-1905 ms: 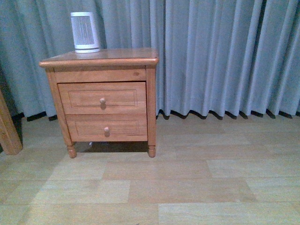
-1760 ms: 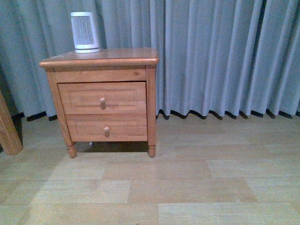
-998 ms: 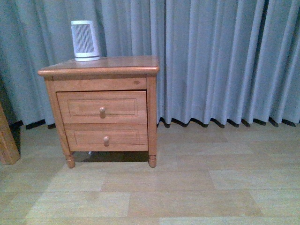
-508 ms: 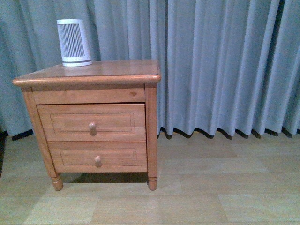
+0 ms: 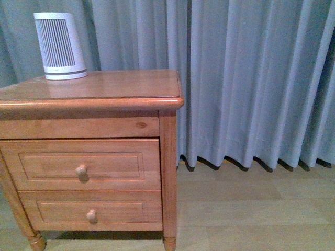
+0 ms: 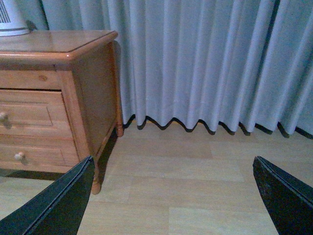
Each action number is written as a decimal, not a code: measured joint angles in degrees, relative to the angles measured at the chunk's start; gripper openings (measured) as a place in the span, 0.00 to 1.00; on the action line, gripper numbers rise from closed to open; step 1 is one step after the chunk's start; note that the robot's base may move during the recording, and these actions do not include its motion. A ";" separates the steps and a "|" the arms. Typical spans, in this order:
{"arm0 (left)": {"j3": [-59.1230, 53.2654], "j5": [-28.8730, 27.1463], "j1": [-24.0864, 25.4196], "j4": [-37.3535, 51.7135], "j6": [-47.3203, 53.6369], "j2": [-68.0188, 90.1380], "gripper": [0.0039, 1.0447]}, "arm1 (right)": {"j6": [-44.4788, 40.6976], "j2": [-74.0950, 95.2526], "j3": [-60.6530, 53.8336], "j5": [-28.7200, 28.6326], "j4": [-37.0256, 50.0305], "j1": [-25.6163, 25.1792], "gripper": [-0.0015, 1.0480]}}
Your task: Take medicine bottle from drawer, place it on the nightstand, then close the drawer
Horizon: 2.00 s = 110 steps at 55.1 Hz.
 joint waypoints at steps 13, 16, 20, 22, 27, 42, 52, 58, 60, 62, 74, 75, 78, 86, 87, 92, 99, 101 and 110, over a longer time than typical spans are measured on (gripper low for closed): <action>0.00 0.17 0.00 0.00 0.02 0.04 0.94 | 0.00 0.07 0.00 0.11 0.00 0.00 0.93; 2.21 6.03 1.57 -5.38 -2.47 2.78 0.94 | 0.00 0.04 0.00 0.11 0.00 0.00 0.93; 8.48 15.08 4.85 -13.64 -7.17 14.38 0.94 | -0.02 0.07 0.00 -0.11 0.00 0.00 0.93; 12.35 18.01 5.53 -11.54 -9.01 22.97 0.94 | 0.00 0.07 0.00 0.02 0.00 0.00 0.93; 19.45 18.91 5.57 -2.25 -10.16 35.63 0.94 | -0.02 0.07 0.00 0.02 0.00 0.00 0.93; 31.93 12.79 -2.12 27.15 -8.81 73.83 0.94 | -0.02 0.07 0.00 0.02 0.00 0.00 0.93; 35.67 9.90 -4.74 37.09 -6.78 93.92 0.94 | -0.02 0.07 0.00 0.02 0.00 0.00 0.93; 39.69 7.93 -4.74 40.19 -6.21 105.22 0.94 | 0.00 0.07 0.00 0.02 0.00 0.00 0.93; 41.55 6.99 -4.72 40.74 -6.16 108.89 0.94 | 0.00 0.07 0.00 0.02 0.00 0.00 0.93; 43.41 6.29 -4.70 41.33 -6.08 112.02 0.94 | -0.02 0.07 0.00 0.02 0.00 0.00 0.93; 49.83 2.99 -4.79 41.94 -5.73 120.30 0.94 | -0.02 0.07 0.00 0.02 0.00 0.00 0.93; 50.01 2.95 -4.81 42.01 -5.73 120.61 0.94 | 0.00 0.07 0.00 0.02 0.00 0.00 0.93; 50.29 2.71 -5.03 42.27 -5.68 121.11 0.94 | 0.00 0.07 0.00 0.02 0.00 0.00 0.93; 50.36 1.75 -5.84 43.85 -5.68 122.53 0.94 | -0.02 0.07 0.00 0.02 0.00 0.00 0.93; 50.34 1.66 -5.90 44.09 -5.70 122.73 0.94 | -0.02 0.07 0.00 0.02 0.00 0.00 0.93; 50.34 1.46 -5.95 44.81 -5.70 123.03 0.94 | 0.00 0.07 0.00 0.02 0.00 0.00 0.93; 50.34 1.42 -5.88 45.77 -5.55 123.12 0.94 | -0.02 0.07 0.00 0.02 0.00 0.00 0.93; 50.31 1.38 -5.79 45.92 -5.51 123.16 0.94 | 0.00 0.07 0.00 0.02 0.00 0.00 0.93; 50.29 1.64 -5.09 46.10 -4.83 123.29 0.94 | 0.00 0.07 0.00 0.02 0.00 0.00 0.93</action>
